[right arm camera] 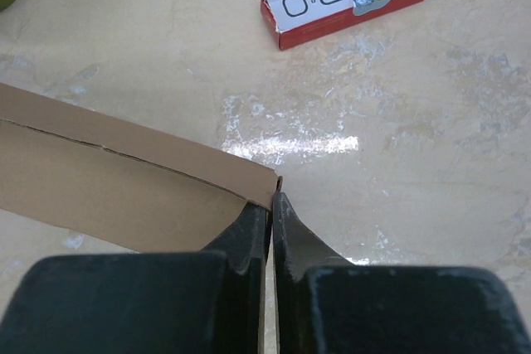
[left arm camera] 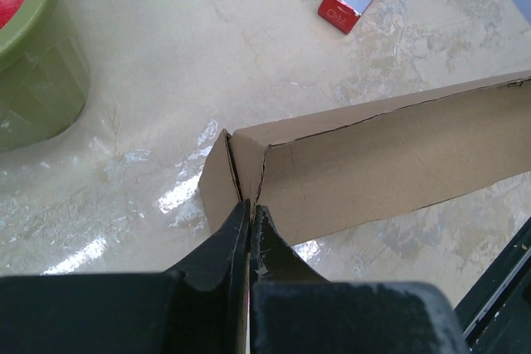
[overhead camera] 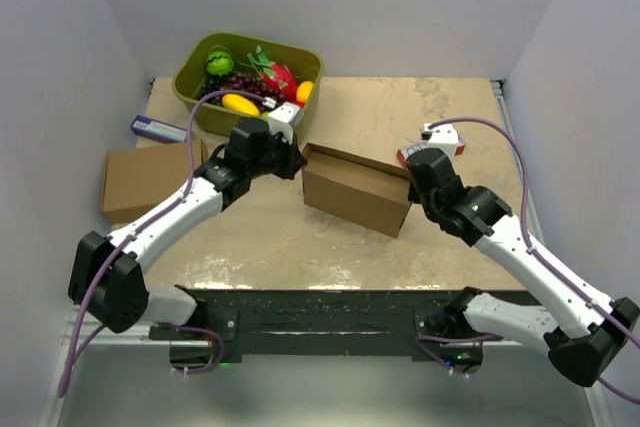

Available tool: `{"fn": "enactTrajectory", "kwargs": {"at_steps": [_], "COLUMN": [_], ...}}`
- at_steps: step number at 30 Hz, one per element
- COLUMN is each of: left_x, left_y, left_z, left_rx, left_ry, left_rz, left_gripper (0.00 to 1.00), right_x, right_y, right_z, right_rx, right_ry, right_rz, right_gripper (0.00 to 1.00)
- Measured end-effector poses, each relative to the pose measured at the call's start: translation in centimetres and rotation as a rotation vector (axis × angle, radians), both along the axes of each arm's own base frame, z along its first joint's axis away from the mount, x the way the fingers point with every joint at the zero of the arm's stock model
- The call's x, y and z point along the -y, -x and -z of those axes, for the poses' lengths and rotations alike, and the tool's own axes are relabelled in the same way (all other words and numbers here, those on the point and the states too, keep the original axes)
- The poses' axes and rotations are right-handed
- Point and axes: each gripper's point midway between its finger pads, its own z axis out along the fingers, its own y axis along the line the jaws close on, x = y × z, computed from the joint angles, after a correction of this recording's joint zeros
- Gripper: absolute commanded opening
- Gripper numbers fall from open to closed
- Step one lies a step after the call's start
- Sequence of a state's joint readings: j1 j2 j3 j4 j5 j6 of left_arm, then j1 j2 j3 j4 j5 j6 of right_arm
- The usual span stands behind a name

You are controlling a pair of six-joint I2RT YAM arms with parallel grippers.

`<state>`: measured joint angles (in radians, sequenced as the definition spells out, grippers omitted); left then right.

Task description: Fold the paper box

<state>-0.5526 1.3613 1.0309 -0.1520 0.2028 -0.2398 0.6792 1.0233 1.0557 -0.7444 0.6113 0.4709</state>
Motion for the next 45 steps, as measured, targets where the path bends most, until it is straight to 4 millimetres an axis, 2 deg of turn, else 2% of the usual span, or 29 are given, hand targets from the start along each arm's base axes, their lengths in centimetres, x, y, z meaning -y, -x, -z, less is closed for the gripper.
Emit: {"fn": "enactTrajectory", "kwargs": {"at_steps": [25,27,29,30,36,45], "left_x": [0.5,0.5,0.5,0.5,1.1,1.2], "left_y": [-0.3,-0.2,-0.2,-0.2,0.7,1.4], "left_z": [-0.2,-0.2,-0.2,-0.2,-0.5,-0.6], "left_rx": [0.026,0.025,0.025,0.026,0.025,0.028], "left_ry": [0.018,0.020,0.021,0.021,0.032,0.005], "left_rz": [0.008,0.010,0.014,0.016,0.071,0.104], "left_gripper": [0.00,0.07,0.19,0.29,0.47,0.50], "right_x": [0.0,0.0,0.0,0.0,0.0,-0.1], "right_y": [-0.7,-0.7,-0.6,-0.6,-0.4,-0.4], "right_z": [1.5,1.6,1.6,1.6,1.6,1.6], "right_rx": [0.095,0.101,0.104,0.105,0.108,0.108], "right_ry": [-0.030,-0.037,-0.044,-0.046,-0.054,-0.058], "right_rz": [0.092,0.097,0.098,0.098,0.097,0.093], "right_gripper": [0.00,0.00,0.00,0.00,0.00,0.00]}}
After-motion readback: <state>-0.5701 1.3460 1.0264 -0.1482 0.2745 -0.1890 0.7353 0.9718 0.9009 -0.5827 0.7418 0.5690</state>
